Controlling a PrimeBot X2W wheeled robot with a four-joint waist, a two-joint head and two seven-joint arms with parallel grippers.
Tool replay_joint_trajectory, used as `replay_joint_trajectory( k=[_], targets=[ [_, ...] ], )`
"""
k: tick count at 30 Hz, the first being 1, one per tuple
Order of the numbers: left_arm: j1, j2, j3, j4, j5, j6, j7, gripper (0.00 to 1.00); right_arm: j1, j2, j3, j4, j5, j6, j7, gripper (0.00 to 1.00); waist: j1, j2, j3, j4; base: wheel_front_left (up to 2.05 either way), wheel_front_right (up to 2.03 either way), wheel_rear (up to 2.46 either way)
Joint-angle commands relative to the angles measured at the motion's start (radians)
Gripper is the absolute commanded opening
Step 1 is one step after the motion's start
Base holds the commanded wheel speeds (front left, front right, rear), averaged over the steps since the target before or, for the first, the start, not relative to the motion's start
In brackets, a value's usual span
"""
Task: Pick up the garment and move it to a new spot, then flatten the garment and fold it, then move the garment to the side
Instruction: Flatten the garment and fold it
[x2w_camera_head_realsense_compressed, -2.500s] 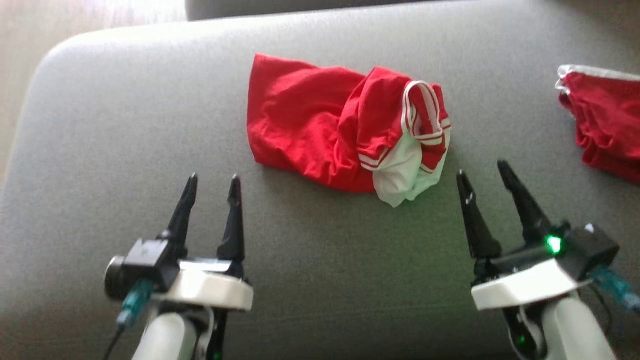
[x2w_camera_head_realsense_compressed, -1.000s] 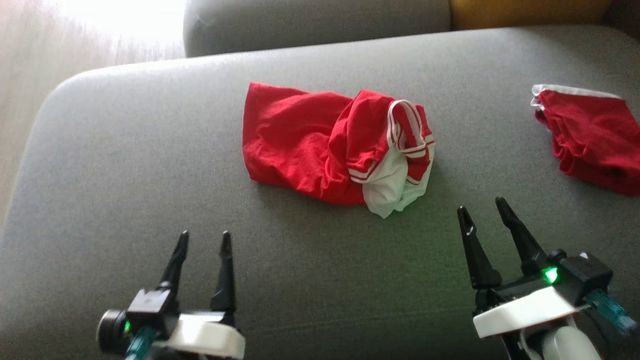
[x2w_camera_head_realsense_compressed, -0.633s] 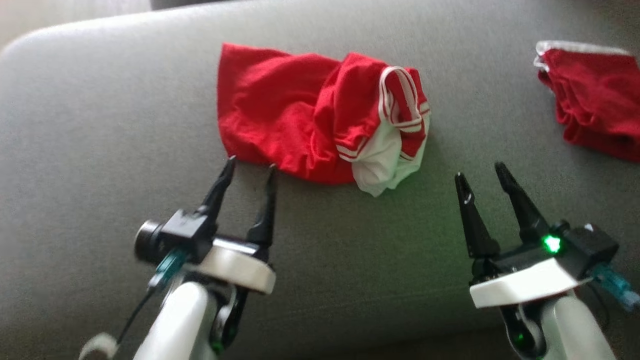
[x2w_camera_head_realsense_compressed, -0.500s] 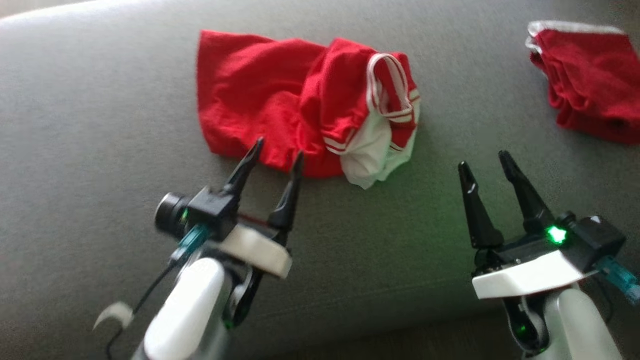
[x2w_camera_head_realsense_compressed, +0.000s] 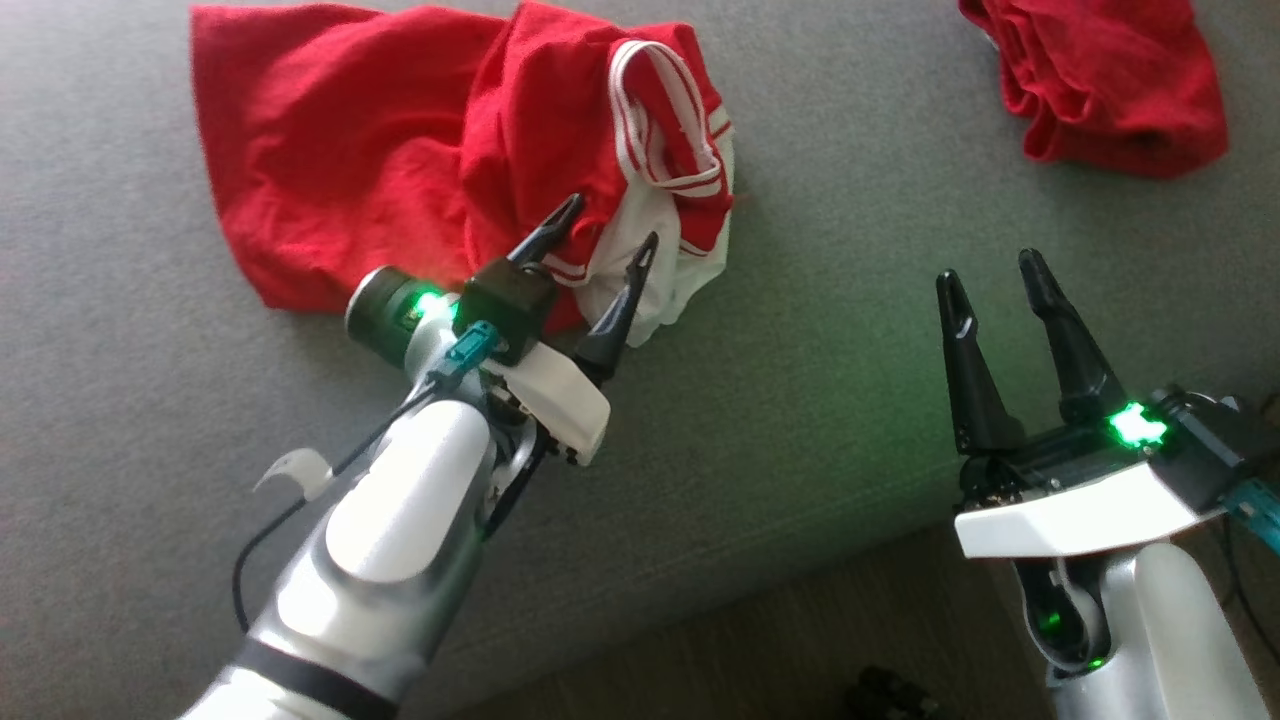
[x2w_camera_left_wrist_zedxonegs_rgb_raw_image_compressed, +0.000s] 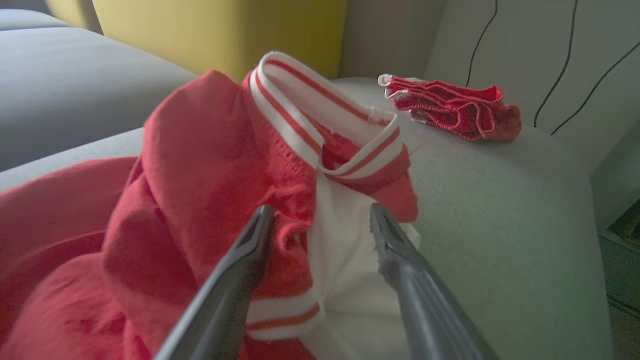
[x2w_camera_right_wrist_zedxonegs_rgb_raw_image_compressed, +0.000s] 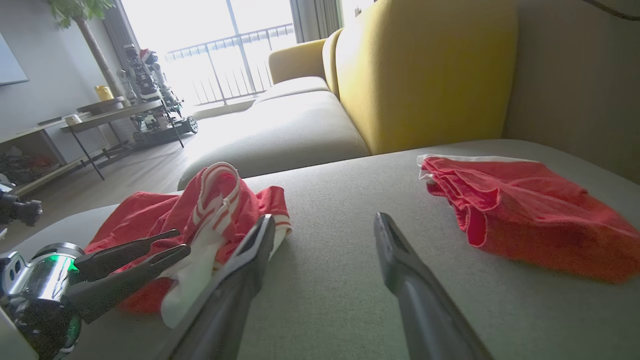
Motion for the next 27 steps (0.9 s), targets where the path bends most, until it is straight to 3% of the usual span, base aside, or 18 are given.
replay_joint_trajectory(
  k=[1,9,14,15,16,17,18,19,27],
  targets=[
    [-0.052,0.002,0.021,-0.014,-0.004,0.011,-0.005,1.0,-0.022,-0.006,0.021,-0.037,0.007,0.0,-0.006,1.0,-0.0002,0.0,0.019,-0.019,0.0,0.0,0.0],
    [-0.109,0.002,0.057,0.007,-0.004,0.091,-0.005,1.0,-0.03,-0.006,0.02,-0.041,0.02,0.0,-0.006,1.0,-0.0002,0.0,0.034,-0.032,0.0,0.0,0.0],
    [-0.105,0.003,0.074,0.003,0.001,0.094,-0.005,1.0,-0.031,-0.006,0.018,-0.04,0.019,0.0,-0.006,1.0,-0.0002,0.0,0.032,-0.023,0.0,0.0,0.0],
    [-0.103,0.004,0.075,0.01,0.0,0.091,-0.005,0.88,-0.032,-0.006,0.018,-0.039,0.018,0.0,-0.006,1.0,-0.0002,0.0,0.031,-0.021,0.0,0.0,0.0],
    [-0.102,0.003,0.078,0.017,-0.003,0.087,-0.005,0.49,-0.032,-0.006,0.019,-0.038,0.017,0.0,-0.006,1.0,-0.0002,0.0,0.029,-0.019,0.0,0.0,0.0],
    [-0.101,0.003,0.081,0.021,-0.008,0.082,-0.005,0.3,-0.034,-0.006,0.02,-0.038,0.016,0.0,-0.006,1.0,-0.0002,0.0,0.027,-0.017,0.0,0.0,0.0],
    [-0.101,0.003,0.081,0.021,-0.008,0.082,-0.005,0.3,-0.034,-0.006,0.02,-0.038,0.016,0.0,-0.006,1.0,-0.0002,0.0,0.027,-0.017,0.0,0.0,0.0],
    [-0.102,0.003,0.082,0.024,-0.012,0.077,-0.005,0.0,-0.034,-0.006,0.021,-0.037,0.015,0.0,-0.006,1.0,-0.0002,0.0,0.025,-0.015,0.0,0.0,0.0],
    [-0.102,0.002,0.111,0.044,-0.096,0.025,-0.005,0.0,-0.034,-0.006,0.032,-0.031,0.008,0.0,-0.006,1.0,-0.0002,0.0,-0.006,-0.006,0.0,0.0,0.0]
  ],
)
